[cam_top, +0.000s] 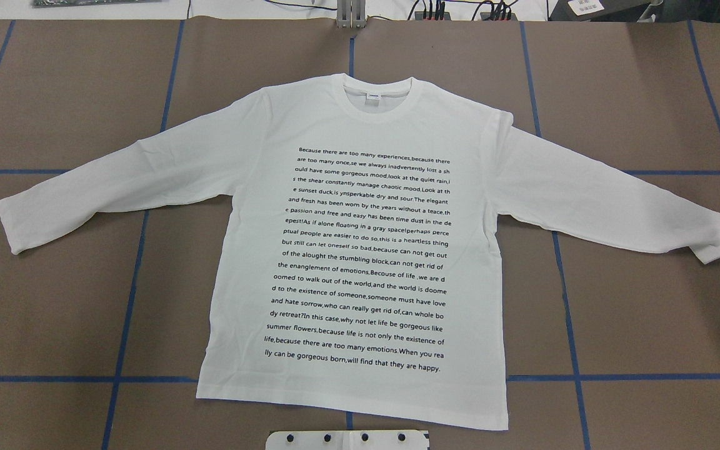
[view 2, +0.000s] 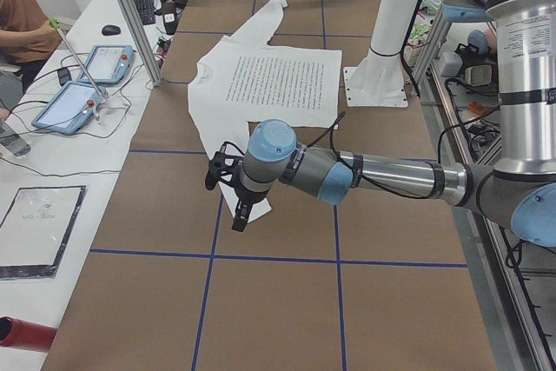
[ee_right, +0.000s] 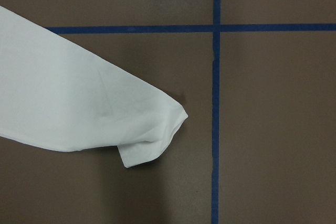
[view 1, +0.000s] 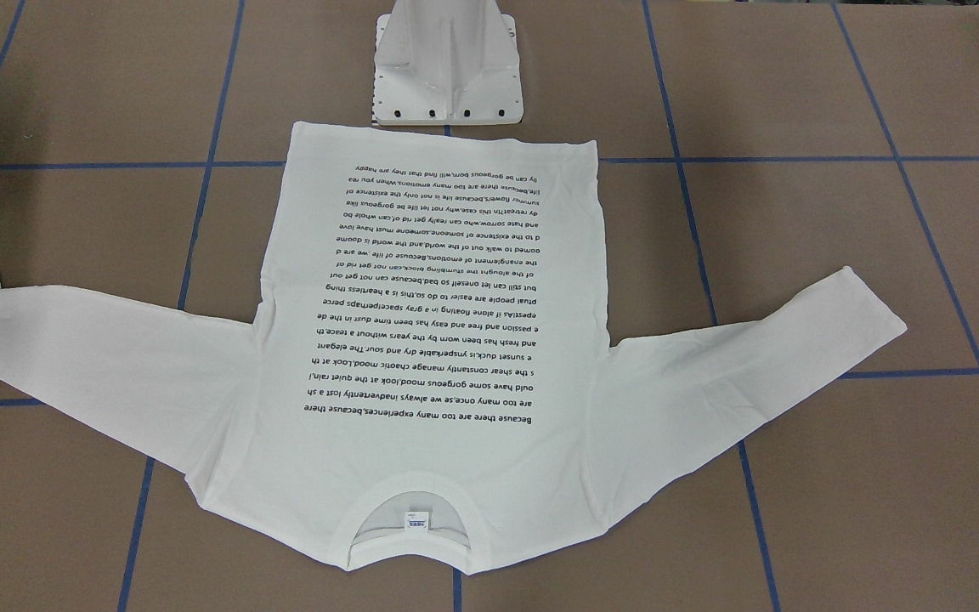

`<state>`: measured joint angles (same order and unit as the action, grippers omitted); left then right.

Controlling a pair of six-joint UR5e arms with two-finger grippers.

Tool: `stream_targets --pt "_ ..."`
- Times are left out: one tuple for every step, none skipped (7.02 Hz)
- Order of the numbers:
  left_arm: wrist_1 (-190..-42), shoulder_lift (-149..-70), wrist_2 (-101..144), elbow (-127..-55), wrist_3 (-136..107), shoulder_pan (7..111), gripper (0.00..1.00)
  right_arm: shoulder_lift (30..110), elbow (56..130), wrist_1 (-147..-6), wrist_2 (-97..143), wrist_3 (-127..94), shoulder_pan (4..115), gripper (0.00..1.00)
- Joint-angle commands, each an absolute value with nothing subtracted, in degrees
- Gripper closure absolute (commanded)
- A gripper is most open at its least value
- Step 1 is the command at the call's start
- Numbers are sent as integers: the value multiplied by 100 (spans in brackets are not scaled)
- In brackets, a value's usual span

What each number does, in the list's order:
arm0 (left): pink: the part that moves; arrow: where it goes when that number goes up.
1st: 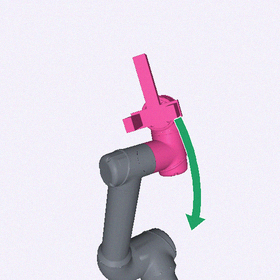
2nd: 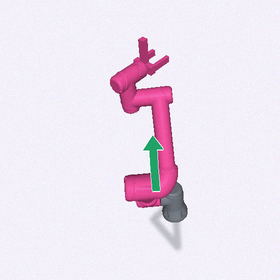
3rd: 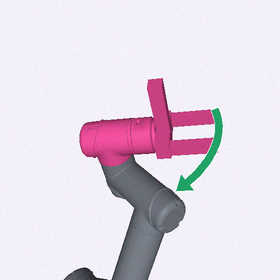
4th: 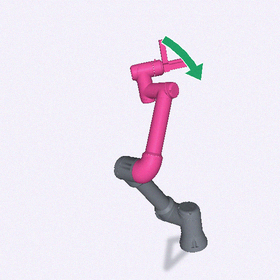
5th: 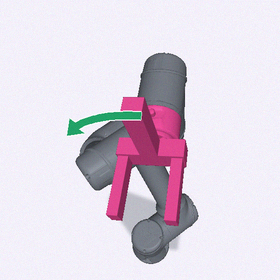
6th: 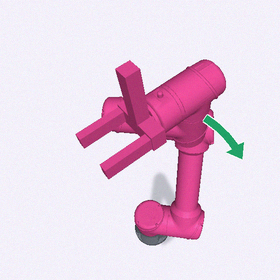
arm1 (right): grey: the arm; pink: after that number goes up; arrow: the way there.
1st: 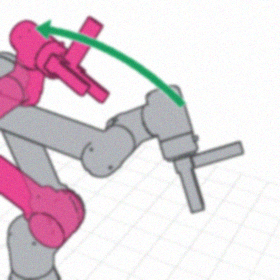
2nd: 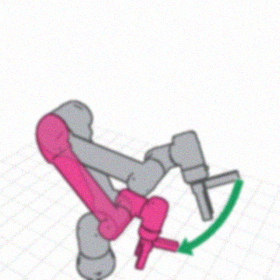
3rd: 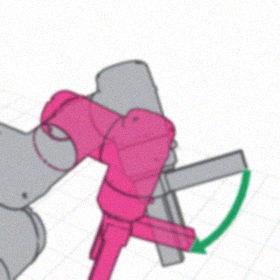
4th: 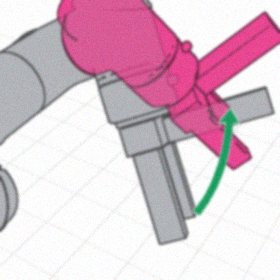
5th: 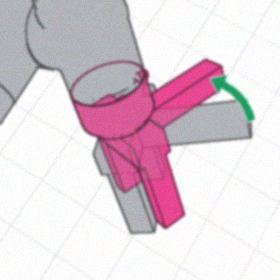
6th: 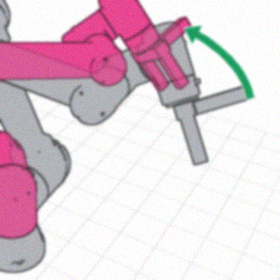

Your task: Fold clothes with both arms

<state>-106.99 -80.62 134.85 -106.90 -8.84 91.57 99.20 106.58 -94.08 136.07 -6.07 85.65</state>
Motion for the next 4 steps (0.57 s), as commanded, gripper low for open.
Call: stream_targets --pt "-10696 -7851 13404 -10836 -879 9150 0 9923 10626 -9413 13666 -580 8552 0" --pt "-10696 -7805 13447 -10846 -949 9158 0 9923 10635 -9413 13684 -597 8552 0" --pt "-10696 -7700 13578 -10924 -958 9150 0 9932 10617 -9413 13685 -606 8560 0" --pt "-10740 -7743 13579 -10864 -941 9132 0 9932 10617 -9404 13676 -580 8552 0"
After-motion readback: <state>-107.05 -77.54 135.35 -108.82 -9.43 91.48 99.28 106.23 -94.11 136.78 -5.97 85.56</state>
